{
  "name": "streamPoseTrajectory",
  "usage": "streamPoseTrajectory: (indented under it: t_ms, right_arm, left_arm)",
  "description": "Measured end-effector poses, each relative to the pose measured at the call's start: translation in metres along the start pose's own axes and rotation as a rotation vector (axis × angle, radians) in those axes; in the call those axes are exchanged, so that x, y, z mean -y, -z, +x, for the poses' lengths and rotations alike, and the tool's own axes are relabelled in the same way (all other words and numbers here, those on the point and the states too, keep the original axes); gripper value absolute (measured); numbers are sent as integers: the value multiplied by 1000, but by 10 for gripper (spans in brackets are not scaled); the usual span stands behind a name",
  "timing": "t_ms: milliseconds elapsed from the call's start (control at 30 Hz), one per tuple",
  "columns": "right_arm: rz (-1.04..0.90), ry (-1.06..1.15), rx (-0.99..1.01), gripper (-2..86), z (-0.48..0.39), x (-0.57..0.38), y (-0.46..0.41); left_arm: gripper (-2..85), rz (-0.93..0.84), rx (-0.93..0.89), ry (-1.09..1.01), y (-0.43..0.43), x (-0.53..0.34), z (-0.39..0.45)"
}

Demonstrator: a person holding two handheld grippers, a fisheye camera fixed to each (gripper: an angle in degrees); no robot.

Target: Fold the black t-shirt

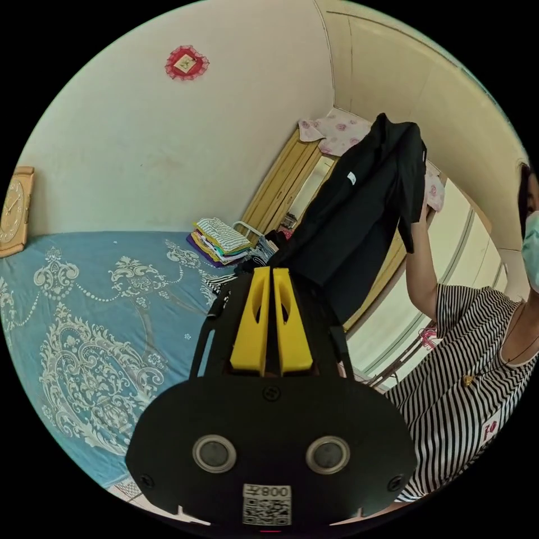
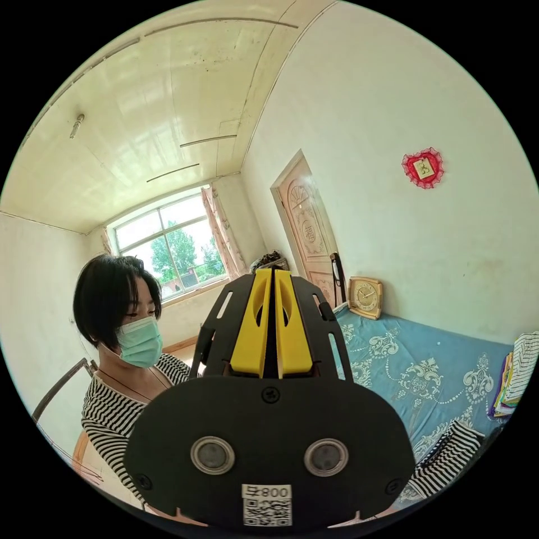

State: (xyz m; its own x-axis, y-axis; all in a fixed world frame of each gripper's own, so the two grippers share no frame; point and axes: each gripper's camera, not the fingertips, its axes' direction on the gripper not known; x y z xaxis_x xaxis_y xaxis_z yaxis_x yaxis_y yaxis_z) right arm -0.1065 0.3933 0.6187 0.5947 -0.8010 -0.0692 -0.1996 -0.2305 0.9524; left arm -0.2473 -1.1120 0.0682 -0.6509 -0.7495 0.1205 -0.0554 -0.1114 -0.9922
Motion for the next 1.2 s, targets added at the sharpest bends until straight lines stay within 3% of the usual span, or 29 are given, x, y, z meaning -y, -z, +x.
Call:
streamPoseTrajectory:
  t_ms: [267,567,900,1200]
  right_arm:
    - [53,-82,-98,3,22,-75,71]
    - [62,-127,-35,4,28,-167,103]
    - [52,82,-81,4,-27,-171,157]
    - [117,144,-162,4,14,-154,196]
  left_arm:
    - [4,231,347,-117,141,-35,100]
    - [4,313,746,-383,213,-89,258]
    - [4,474,844,-490,256,-113,344]
    - [5,479,803,-557,280,-75,347]
